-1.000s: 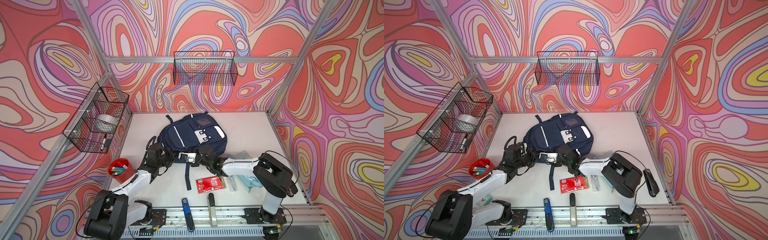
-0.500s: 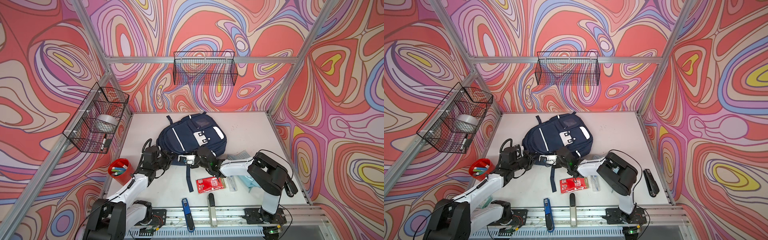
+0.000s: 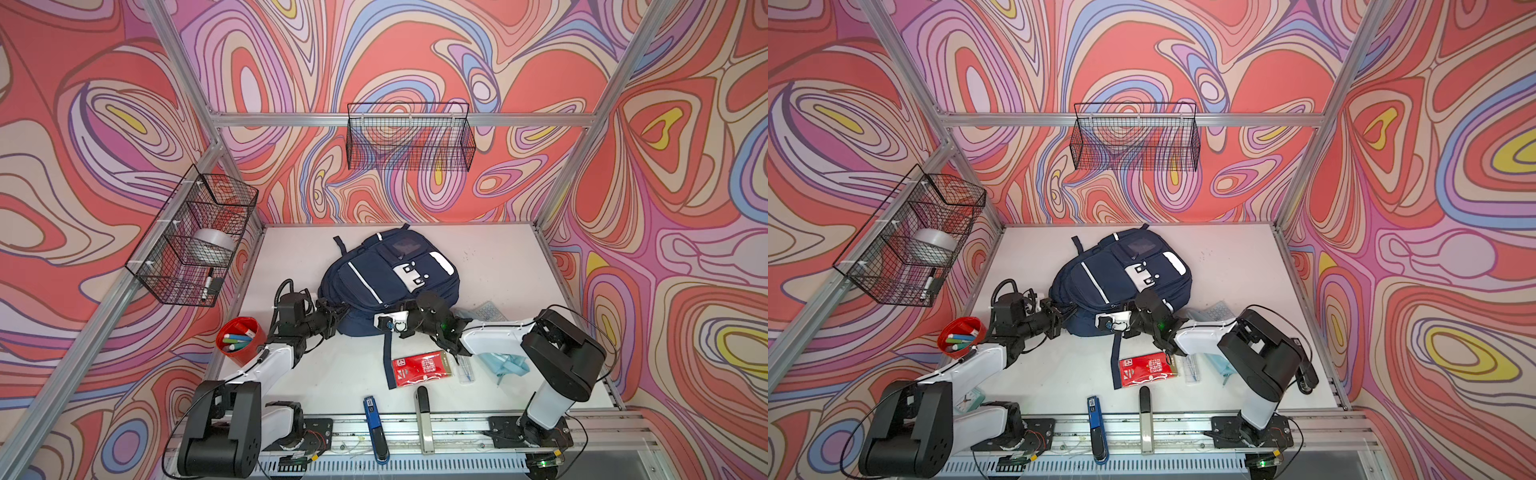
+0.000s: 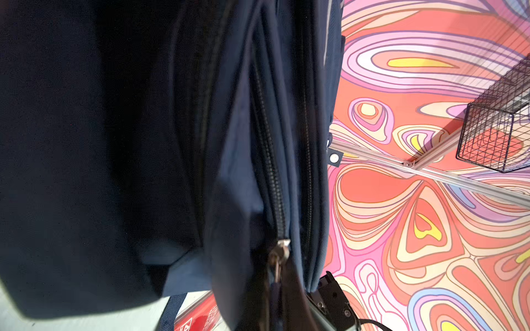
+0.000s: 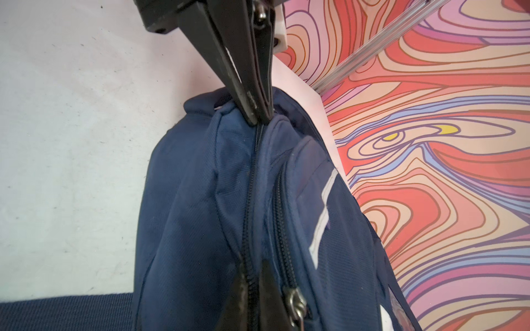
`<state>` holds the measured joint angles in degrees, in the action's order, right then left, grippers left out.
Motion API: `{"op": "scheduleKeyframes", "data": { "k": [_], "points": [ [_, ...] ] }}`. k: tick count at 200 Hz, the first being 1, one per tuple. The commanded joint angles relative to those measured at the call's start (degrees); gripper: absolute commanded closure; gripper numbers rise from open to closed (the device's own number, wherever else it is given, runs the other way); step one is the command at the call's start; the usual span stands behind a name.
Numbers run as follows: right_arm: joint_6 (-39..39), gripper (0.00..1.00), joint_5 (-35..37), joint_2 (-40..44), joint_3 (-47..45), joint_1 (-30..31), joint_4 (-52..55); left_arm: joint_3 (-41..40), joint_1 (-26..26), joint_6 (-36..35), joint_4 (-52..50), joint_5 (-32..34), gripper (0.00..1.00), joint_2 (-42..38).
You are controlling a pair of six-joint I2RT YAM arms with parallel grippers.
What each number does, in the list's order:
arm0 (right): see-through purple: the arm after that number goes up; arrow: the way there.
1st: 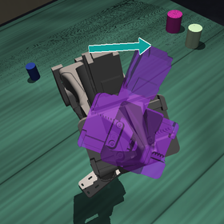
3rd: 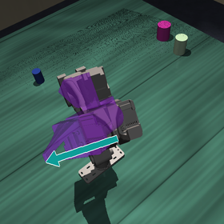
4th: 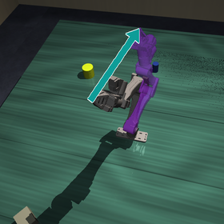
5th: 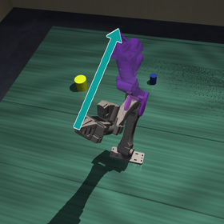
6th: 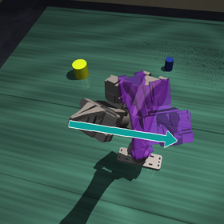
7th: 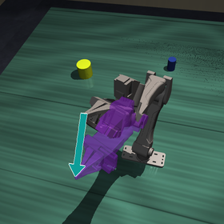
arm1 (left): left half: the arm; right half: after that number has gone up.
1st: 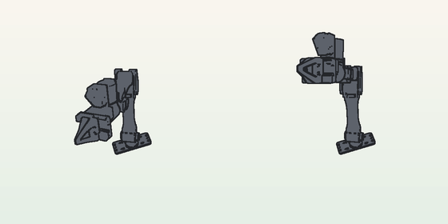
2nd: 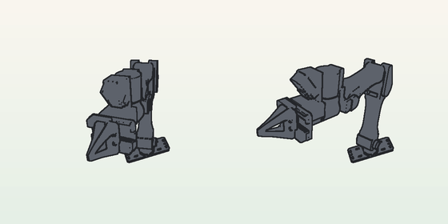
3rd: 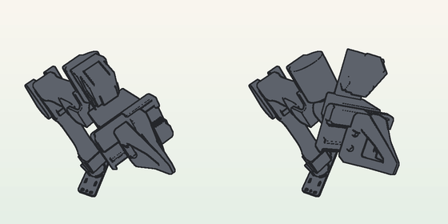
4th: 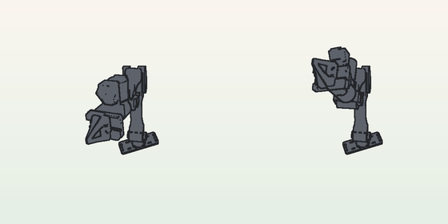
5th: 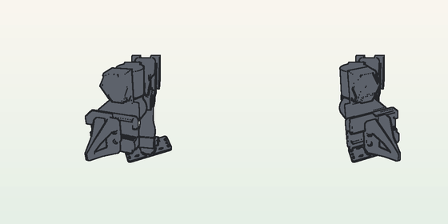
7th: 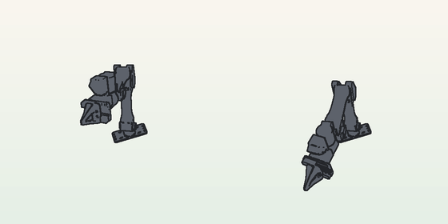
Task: Pack books, pencil case, and school supplies into a backpack
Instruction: Unzip the student bag at the center of the table.
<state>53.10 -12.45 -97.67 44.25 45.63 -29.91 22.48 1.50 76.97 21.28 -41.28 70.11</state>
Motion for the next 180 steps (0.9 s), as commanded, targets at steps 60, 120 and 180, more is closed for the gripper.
{"op": "scheduleKeyframes", "data": {
  "k": [60,120,180],
  "points": [
    [3.5,1.00,4.1,0.3,-2.7,-6.3,0.8,1.9,-4.3,-3.8,-3.2,14.0,1.00,-6.4],
    [4.9,1.00,1.6,-6.2,3.2,-8.9,1.0,-3.2,-3.2,-3.9,-16.6,14.6,1.00,-22.2],
    [2.7,0.83,1.7,-10.1,11.8,-12.8,7.9,-2.8,5.4,-1.9,-11.3,15.7,1.00,-18.2]
  ]
}}
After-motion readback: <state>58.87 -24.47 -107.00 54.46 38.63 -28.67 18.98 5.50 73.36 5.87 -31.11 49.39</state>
